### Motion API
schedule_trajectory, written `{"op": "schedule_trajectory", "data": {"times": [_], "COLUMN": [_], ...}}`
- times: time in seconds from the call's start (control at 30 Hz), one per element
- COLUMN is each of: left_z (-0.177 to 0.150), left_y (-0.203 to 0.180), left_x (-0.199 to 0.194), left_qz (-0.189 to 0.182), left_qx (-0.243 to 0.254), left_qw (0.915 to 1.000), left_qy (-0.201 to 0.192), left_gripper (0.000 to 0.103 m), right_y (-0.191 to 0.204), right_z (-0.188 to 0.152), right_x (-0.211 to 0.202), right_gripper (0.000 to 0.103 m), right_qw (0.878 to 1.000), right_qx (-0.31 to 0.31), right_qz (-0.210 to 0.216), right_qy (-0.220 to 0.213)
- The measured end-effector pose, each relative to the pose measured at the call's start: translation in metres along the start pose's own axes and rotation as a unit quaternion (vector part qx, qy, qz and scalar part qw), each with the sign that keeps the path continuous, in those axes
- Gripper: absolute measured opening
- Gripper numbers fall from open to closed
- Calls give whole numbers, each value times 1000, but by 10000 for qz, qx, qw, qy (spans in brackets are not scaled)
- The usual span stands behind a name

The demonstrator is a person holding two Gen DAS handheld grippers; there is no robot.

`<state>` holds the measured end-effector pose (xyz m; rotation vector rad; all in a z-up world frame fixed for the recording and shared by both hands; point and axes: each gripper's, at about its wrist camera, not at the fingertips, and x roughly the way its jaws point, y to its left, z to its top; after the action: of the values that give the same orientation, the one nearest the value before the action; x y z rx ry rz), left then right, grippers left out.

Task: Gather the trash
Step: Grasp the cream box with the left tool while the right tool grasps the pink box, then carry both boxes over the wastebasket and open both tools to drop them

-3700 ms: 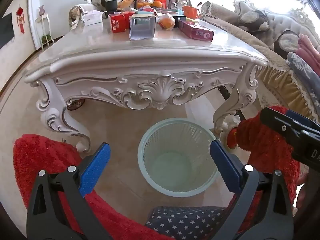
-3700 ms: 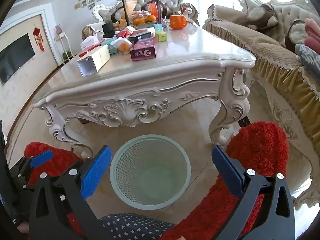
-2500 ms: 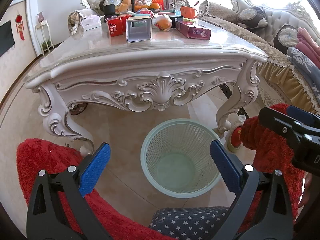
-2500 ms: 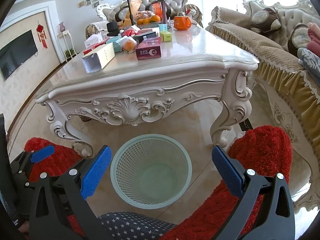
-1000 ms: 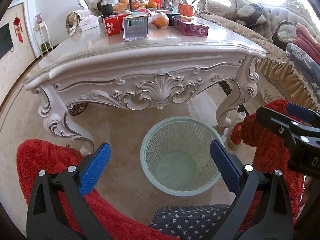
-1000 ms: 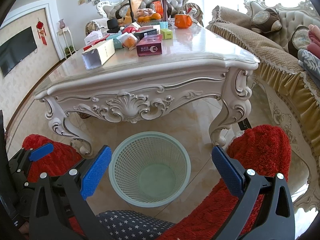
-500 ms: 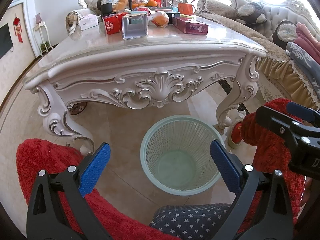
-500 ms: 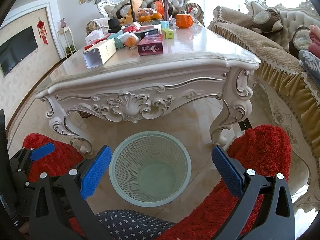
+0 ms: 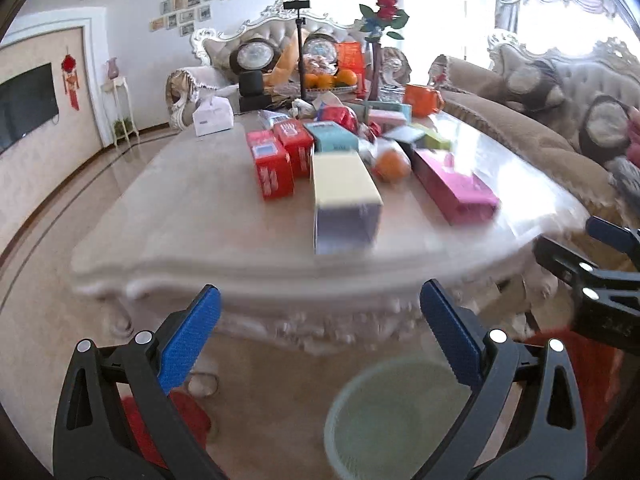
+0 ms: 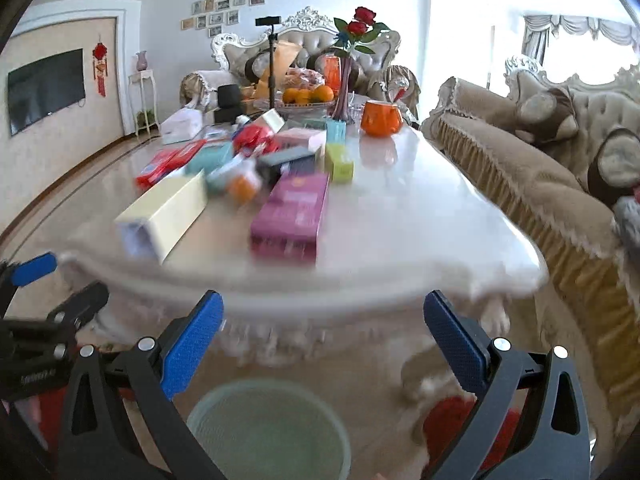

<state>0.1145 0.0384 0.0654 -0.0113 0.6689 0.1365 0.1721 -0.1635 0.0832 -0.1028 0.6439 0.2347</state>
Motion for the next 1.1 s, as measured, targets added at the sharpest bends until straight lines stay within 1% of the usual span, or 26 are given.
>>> {"op": "schedule_trajectory", "data": {"times": [0.07, 0.13, 0.27, 0.37, 0.47, 0.53, 0.63, 0.67, 0.77, 0.8, 0.83, 0.87, 0.9, 1.0, 1.1], "left_z": [16, 27, 43, 47, 51, 49, 49, 50, 50, 50, 51, 50, 51, 51, 48], "left_y": [0, -2, -4, -3, 1, 2, 5, 6, 8, 7, 6, 3, 2, 2, 9], "left_x": [17, 30, 62, 79, 92, 98, 107, 109, 108, 107, 108, 106, 105, 103, 90], "left_qz": [-46, -22, 23, 111, 248, 259, 381, 457, 246, 205, 165, 197, 82, 67, -55], "left_qx": [-107, -115, -88, -134, -338, -412, -425, -386, -312, -254, -183, -56, -10, 78, -43], "left_qw": [9999, 9999, 9995, 9987, 9970, 9959, 9940, 9935, 9951, 9959, 9964, 9971, 9977, 9973, 9978], "left_qy": [50, 76, 314, 472, 656, 764, 936, 970, 904, 838, 806, 728, 676, 723, 662], "left_gripper": [97, 97, 97, 97, 97, 97, 97, 97, 97, 95, 78, 69, 46, 46, 46], "right_y": [-1, -1, 8, 11, 16, 18, 19, 18, 13, 13, 13, 13, 12, 2, -8], "right_z": [21, 32, 47, 53, 58, 61, 62, 62, 62, 61, 62, 63, 64, 65, 66], "right_x": [27, 44, 76, 96, 112, 120, 128, 130, 132, 129, 128, 129, 128, 123, 103], "right_gripper": [97, 97, 97, 97, 96, 96, 96, 92, 79, 76, 64, 60, 60, 58, 57], "right_qw": [9997, 9992, 9977, 9957, 9929, 9919, 9918, 9917, 9916, 9917, 9919, 9920, 9914, 9900, 9906], "right_qx": [63, 67, 2, -10, -64, -109, -170, -171, -177, -188, -193, -186, -124, 179, 379], "right_qz": [135, 252, 342, 462, 563, 546, 434, 422, 437, 455, 476, 487, 582, 825, 942], "right_qy": [184, 306, 577, 806, 1044, 1144, 1187, 1203, 1206, 1186, 1158, 1152, 1163, 1132, 919]}}
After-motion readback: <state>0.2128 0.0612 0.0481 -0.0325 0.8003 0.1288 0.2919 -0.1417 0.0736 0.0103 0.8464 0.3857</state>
